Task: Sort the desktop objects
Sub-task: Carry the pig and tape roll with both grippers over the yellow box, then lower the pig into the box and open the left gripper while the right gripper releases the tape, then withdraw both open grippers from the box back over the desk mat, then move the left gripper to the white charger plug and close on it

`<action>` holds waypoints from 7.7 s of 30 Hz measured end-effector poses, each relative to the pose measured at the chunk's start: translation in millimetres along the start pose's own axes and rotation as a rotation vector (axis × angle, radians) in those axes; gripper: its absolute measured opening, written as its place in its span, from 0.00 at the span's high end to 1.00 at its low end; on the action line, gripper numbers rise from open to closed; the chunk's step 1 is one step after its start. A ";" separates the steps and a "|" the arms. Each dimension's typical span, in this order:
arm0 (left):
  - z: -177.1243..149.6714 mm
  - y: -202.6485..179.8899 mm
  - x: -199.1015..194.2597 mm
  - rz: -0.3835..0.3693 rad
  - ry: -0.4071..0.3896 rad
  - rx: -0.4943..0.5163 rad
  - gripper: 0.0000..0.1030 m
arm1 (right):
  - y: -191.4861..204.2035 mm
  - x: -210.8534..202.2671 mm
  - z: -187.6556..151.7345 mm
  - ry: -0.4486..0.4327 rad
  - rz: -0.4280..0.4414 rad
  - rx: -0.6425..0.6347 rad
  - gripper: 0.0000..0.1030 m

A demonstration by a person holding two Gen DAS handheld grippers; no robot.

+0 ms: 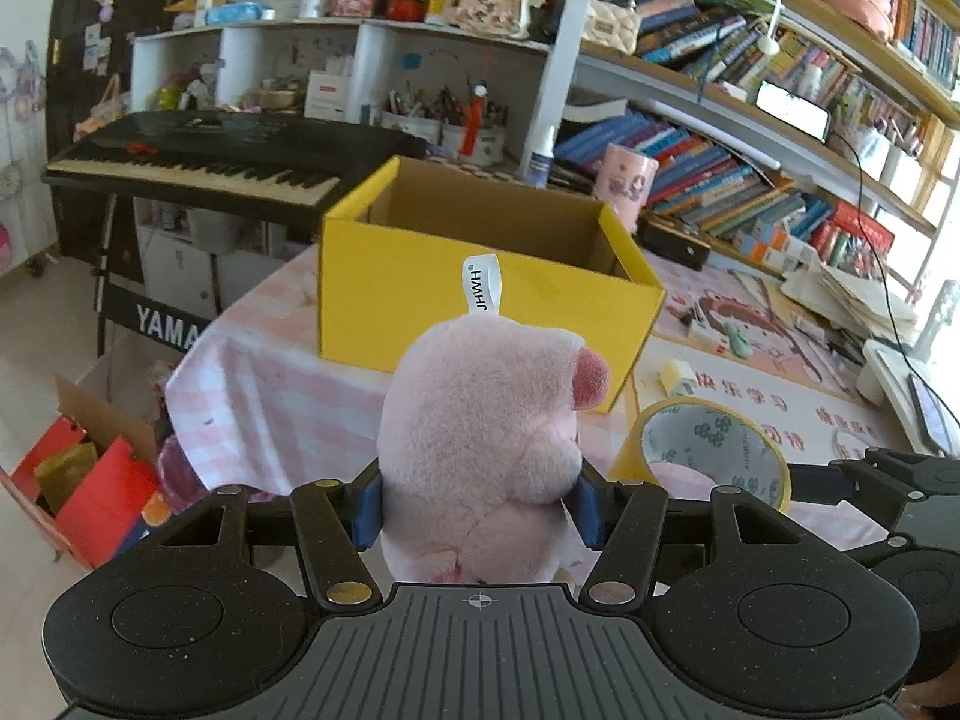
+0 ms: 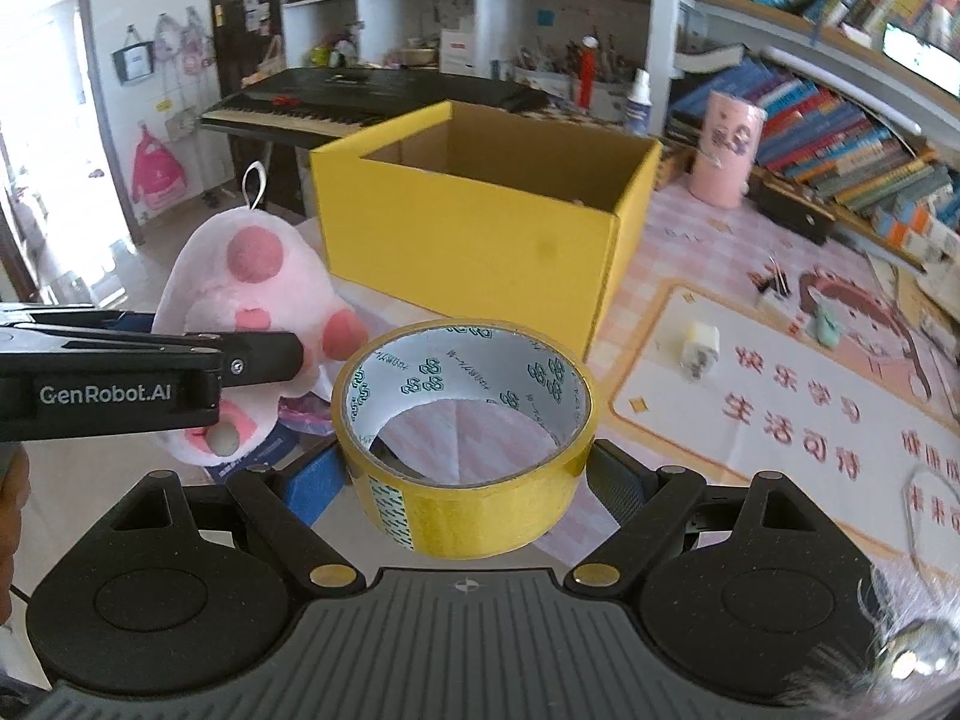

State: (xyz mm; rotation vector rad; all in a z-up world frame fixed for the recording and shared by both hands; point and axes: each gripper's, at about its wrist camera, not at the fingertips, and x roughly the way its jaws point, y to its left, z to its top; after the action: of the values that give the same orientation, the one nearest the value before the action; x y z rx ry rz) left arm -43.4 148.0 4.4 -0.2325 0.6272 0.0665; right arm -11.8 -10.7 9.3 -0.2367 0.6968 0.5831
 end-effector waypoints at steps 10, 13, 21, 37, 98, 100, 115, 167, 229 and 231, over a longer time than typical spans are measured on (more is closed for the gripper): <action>18.8 3.3 -6.2 0.036 -0.080 0.001 0.43 | 0.4 -3.3 21.5 -0.124 -0.019 -0.055 0.16; 33.5 0.0 -4.1 0.043 -0.120 0.014 0.43 | -4.7 -5.4 34.5 -0.181 -0.032 -0.076 0.16; 78.8 -11.4 13.5 0.058 -0.226 0.037 0.43 | -35.6 7.1 83.2 -0.286 -0.034 -0.070 0.16; 133.8 -21.6 88.2 0.136 -0.239 0.020 0.43 | -97.8 85.8 150.2 -0.246 0.009 -0.143 0.16; 146.5 -39.2 196.4 0.217 0.038 0.143 0.25 | -115.9 212.1 181.9 0.032 0.149 -0.566 0.15; 146.1 -40.6 190.7 0.215 0.023 0.147 0.25 | -119.1 203.5 184.0 0.008 0.135 -0.540 0.15; 142.8 -40.4 135.6 0.211 -0.104 0.104 0.24 | -142.1 124.4 172.9 -0.162 0.028 -0.227 0.18; 5.3 -15.3 4.3 0.117 0.007 0.081 0.24 | -28.3 -6.5 -4.7 -0.063 -0.110 0.077 0.33; 12.7 -167.5 99.9 -0.144 0.140 0.297 0.24 | -191.8 -6.8 -35.3 0.061 -0.281 0.286 0.33; 14.0 -175.5 106.4 -0.145 0.144 0.293 0.24 | -202.5 -5.4 -34.4 0.066 -0.282 0.286 0.33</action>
State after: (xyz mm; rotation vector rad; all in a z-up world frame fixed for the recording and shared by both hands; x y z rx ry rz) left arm 73.7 -20.2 -13.0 0.0015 0.7528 -0.1829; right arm 83.5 -191.8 -9.9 -0.0846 0.7857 0.2033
